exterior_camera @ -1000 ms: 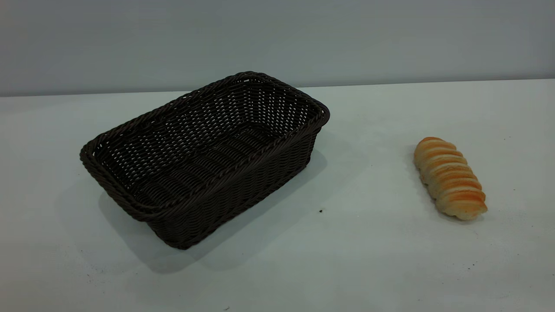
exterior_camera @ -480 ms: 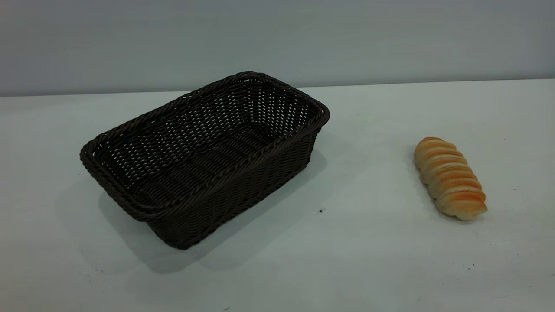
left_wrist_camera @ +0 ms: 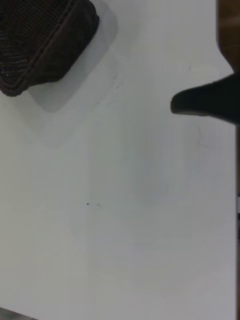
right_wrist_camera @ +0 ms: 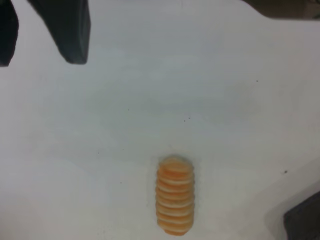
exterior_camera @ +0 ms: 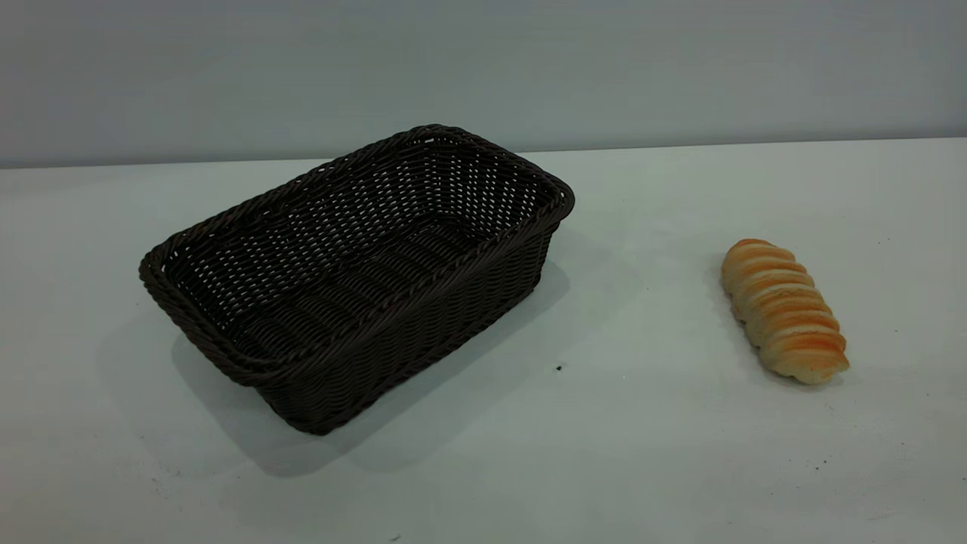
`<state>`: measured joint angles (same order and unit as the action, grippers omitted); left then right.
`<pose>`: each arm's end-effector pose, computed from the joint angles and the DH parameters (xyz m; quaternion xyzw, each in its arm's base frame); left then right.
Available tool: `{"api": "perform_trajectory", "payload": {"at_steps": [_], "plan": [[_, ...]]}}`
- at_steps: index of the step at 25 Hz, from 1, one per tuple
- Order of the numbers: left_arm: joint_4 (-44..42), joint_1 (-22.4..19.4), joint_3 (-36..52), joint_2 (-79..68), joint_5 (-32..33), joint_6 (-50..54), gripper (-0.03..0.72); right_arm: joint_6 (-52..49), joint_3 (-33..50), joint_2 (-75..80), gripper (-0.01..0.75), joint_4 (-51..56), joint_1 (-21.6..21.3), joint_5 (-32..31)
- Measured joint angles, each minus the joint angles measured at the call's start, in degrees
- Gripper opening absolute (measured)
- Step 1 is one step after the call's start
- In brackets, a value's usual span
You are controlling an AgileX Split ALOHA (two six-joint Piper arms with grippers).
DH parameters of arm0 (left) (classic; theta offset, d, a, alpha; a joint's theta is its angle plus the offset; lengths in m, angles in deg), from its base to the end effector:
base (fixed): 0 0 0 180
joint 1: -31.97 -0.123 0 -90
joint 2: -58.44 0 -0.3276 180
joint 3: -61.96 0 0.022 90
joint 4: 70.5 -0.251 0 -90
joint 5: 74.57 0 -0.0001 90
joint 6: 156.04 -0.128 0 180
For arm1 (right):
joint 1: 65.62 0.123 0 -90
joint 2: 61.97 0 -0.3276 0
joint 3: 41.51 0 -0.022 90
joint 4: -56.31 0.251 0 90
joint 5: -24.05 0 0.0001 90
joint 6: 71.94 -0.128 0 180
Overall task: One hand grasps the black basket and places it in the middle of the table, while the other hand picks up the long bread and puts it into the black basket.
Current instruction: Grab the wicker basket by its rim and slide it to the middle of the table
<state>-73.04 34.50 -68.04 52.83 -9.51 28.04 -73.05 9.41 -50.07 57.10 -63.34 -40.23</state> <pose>-0.0211 0.0061 0.2497 -0.0136 0.8686 -0.0065 0.4953 -0.0054 0.0014 0.2475 -0.0092 0.8953 0.0201 0.4450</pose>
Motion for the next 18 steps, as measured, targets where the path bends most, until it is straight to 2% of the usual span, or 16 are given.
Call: {"api": "perform_trajectory", "payload": {"at_steps": [4, 8, 12, 18], "plan": [[0.00, 0.00, -0.12, 0.00, -0.21, -0.05, 0.564, 0.40, -0.25, 0.00, 0.238, 0.00, 0.00, -0.05], [1.24, 0.00, -1.82, 0.00, -3.83, -0.05, 0.564, 0.67, -2.23, 0.00, 0.255, 0.12, 0.00, -0.17], [2.54, -0.05, -2.20, -4.08, -3.61, -0.05, 0.564, 1.11, -4.32, 0.16, 0.308, 2.02, 0.00, 0.03], [2.95, -0.05, -4.41, -19.63, -5.13, -0.67, 0.564, 2.26, -4.80, 4.89, 0.412, 4.29, 0.00, 3.85]]}}
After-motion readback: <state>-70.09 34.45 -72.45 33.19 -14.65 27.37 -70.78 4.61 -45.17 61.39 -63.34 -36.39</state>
